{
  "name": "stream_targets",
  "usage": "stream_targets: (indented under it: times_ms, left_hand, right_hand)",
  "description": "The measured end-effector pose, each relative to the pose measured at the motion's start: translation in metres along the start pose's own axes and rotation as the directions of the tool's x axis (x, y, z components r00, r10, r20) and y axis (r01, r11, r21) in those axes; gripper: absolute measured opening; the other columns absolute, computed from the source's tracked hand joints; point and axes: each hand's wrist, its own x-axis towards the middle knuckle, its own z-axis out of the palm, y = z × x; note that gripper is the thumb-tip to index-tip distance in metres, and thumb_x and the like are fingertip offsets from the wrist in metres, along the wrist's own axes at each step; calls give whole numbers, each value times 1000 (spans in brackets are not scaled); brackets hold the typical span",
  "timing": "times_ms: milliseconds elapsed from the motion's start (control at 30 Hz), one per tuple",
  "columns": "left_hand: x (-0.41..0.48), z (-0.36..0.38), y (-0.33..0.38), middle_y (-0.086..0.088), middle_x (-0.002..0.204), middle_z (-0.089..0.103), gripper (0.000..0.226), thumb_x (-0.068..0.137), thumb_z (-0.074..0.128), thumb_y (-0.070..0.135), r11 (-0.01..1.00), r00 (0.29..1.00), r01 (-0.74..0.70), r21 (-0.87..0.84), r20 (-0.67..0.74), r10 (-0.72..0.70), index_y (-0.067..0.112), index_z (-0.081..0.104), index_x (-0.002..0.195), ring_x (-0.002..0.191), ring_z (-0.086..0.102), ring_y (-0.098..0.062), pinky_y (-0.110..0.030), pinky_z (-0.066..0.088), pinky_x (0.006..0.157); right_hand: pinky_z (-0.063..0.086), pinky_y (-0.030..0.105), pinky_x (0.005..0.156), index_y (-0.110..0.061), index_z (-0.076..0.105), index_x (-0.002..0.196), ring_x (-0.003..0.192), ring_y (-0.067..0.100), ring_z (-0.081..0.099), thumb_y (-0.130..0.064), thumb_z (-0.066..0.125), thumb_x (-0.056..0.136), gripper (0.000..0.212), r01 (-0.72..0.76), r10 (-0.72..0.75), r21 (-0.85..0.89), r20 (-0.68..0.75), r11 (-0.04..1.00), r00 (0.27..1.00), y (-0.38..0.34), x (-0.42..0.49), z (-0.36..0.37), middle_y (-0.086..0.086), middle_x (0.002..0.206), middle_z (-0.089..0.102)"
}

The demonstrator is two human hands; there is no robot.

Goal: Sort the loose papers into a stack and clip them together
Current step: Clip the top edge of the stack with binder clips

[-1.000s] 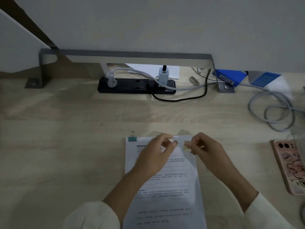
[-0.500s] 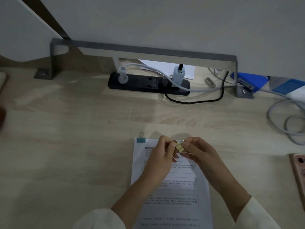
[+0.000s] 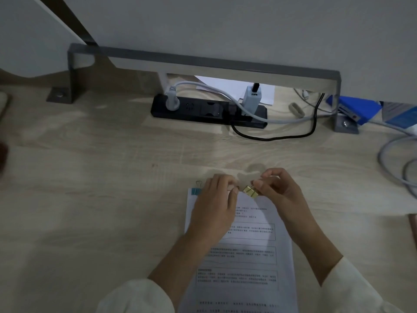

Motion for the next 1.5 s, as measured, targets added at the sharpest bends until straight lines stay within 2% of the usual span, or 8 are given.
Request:
stream_targets:
  times_ms: [100, 267, 400, 633, 833, 1133, 1300, 1500]
  left_hand:
    - [14, -12, -9, -5, 112, 55, 31, 88, 47, 31, 896, 983, -171, 410, 133, 126, 10, 54, 110, 106, 50, -24, -32, 38, 89]
    - [36, -14, -7, -5, 123, 51, 39, 89, 48, 37, 783, 934, -208, 586, 356, -18, 9, 48, 115, 117, 40, -23, -33, 28, 96]
    - [50, -16, -7, -8, 125, 52, 45, 85, 54, 40, 847, 867, -135, 514, 476, -151, 8, 55, 116, 121, 38, -25, -34, 31, 97]
    - [57, -32, -13, -2, 115, 59, 25, 84, 60, 28, 976, 757, 64, 207, 627, -183, 18, 66, 105, 110, 51, -17, -32, 45, 90]
    - [53, -40, -15, 8, 108, 66, 17, 81, 63, 32, 987, 796, 102, 126, 584, -157, 25, 68, 96, 101, 60, -9, -27, 45, 87]
    - [48, -39, -13, 6, 105, 68, 19, 80, 64, 31, 988, 803, 100, 117, 577, -150, 23, 69, 97, 99, 61, -9, -24, 46, 85]
    - [42, -34, -7, 3, 114, 61, 25, 84, 59, 28, 976, 869, 19, 217, 480, -123, 19, 59, 107, 107, 54, -14, -26, 39, 88]
    - [34, -5, 17, 4, 129, 45, 37, 90, 50, 31, 941, 945, -190, 281, 313, 98, 19, 46, 124, 123, 36, -15, -27, 28, 98]
  right_hand:
    - [47, 27, 71, -13, 52, 80, 73, 17, 56, -4, 64, 81, 15, 135, -128, -166, 47, 977, 991, -1, 11, -1, 5, 74, 56]
    - [50, 33, 77, -21, 47, 71, 78, 27, 59, -2, 65, 81, 27, 248, -190, -365, 188, 897, 964, 0, 24, 3, -2, 70, 53]
    - [50, 34, 79, -21, 45, 69, 79, 27, 59, -2, 65, 80, 30, 296, -186, -429, 280, 853, 942, -3, 33, 3, 3, 69, 51]
    - [47, 11, 68, -1, 47, 77, 69, -9, 59, 0, 65, 81, 19, 278, -115, -401, 384, 873, 916, -7, 43, 3, -3, 68, 53]
    - [42, 9, 57, -3, 47, 78, 58, 3, 49, 5, 64, 79, 18, 182, -21, -312, 456, 933, 890, -11, 51, 1, 8, 68, 48]
    - [47, 18, 68, -17, 51, 79, 73, 11, 59, -4, 66, 79, 21, 54, 111, -311, 489, 949, 865, -10, 50, -5, 1, 75, 57]
    - [51, 23, 85, -8, 60, 90, 95, 14, 66, -14, 65, 82, 12, 23, 69, -319, 274, 947, 959, -13, 34, -26, 6, 99, 71]
    - [51, 17, 72, -7, 63, 84, 82, 16, 66, -9, 57, 87, 7, -22, -54, -361, -200, 932, 978, 15, -18, -95, 3, 80, 70]
